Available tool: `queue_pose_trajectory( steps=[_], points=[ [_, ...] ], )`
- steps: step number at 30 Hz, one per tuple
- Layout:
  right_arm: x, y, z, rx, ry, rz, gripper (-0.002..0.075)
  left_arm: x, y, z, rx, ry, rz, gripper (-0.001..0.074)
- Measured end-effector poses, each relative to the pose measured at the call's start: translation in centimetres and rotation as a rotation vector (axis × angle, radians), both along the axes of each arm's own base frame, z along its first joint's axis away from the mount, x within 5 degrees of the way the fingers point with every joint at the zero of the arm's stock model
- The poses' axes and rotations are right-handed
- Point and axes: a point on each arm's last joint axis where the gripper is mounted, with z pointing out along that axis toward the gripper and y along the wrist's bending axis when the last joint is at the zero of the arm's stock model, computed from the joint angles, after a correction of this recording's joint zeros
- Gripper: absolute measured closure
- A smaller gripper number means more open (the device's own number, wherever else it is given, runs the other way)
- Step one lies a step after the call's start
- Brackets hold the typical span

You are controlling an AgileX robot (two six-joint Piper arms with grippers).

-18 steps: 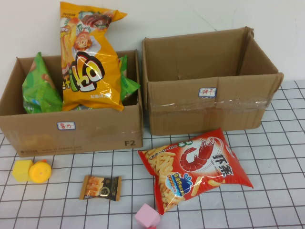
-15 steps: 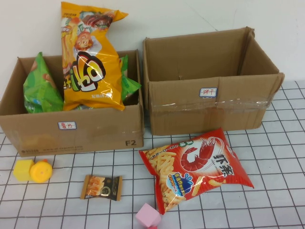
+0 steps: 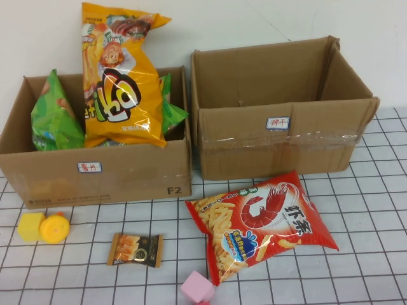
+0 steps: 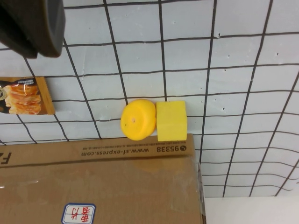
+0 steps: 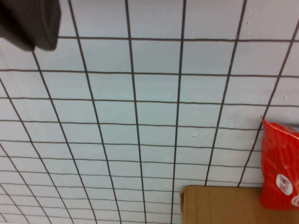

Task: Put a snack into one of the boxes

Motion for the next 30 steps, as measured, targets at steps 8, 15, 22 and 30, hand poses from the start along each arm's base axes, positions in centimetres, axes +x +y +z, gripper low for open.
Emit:
queue_pose_trajectory(
  steps=[8,15,22,30],
  points=[
    [0.0,0.0,0.0,0.000,0.000,0.000,0.0727,0.0,0.0,0.0,0.004,0.000,0.000,0.0736],
    [0.1,0.0,0.2,-0.001,-0.026,-0.001,0.0727,0.0,0.0,0.0,0.004,-0.006,0.000,0.0736],
    [0.7,-0.2,3.5,-0.031,-0.424,-0.015,0.0727,0.4,0.0,2.4,0.030,-0.281,0.001,0.0736],
    [-0.6,-0.2,7.9,-0.003,-0.931,-0.027,0.0727,-0.4,0.0,6.4,0.007,-0.734,0.002,0.0736]
  ],
)
